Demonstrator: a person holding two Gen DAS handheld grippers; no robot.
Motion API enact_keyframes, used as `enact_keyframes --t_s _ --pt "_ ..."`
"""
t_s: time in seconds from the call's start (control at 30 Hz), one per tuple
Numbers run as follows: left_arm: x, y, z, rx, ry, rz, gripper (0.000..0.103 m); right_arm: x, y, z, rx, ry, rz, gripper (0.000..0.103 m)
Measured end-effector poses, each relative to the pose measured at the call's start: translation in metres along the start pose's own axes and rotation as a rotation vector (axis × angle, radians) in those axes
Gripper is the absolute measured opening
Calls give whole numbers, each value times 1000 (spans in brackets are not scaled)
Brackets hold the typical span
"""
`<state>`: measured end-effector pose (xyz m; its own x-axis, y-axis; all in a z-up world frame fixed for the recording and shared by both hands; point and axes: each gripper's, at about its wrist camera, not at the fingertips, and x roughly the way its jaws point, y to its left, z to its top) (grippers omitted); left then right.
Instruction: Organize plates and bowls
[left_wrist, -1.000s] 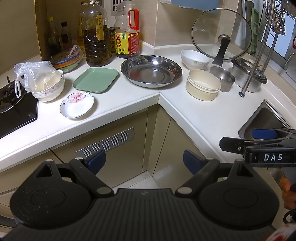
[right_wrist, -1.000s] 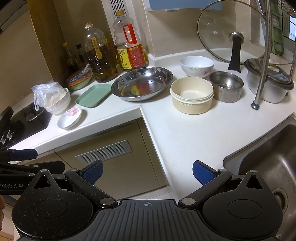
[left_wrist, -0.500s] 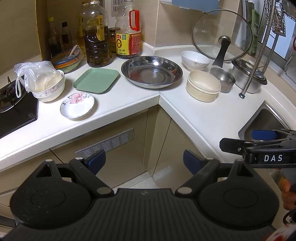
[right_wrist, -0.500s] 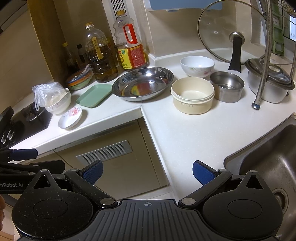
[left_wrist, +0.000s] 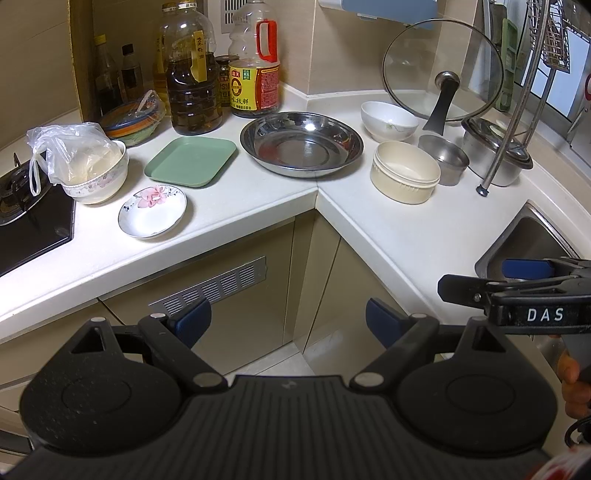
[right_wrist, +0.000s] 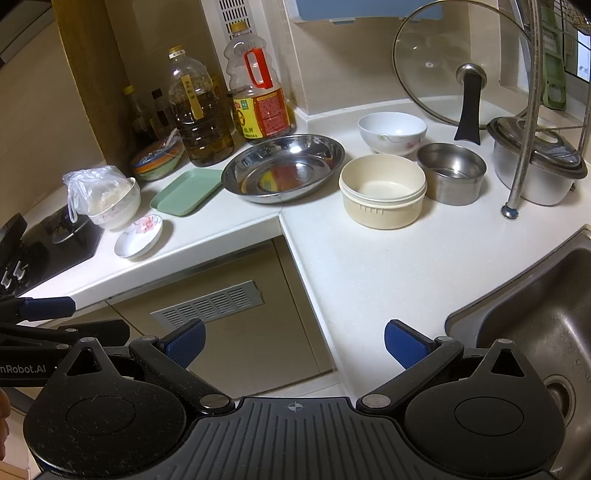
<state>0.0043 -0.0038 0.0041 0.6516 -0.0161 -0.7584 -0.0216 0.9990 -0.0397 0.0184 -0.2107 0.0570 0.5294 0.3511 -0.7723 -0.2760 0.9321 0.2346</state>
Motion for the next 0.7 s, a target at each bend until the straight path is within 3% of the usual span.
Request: enact_keyframes --t_s 0.7 --pt "0 1 0 0 -2 -2 90 1 -2 2 2 -2 1 103"
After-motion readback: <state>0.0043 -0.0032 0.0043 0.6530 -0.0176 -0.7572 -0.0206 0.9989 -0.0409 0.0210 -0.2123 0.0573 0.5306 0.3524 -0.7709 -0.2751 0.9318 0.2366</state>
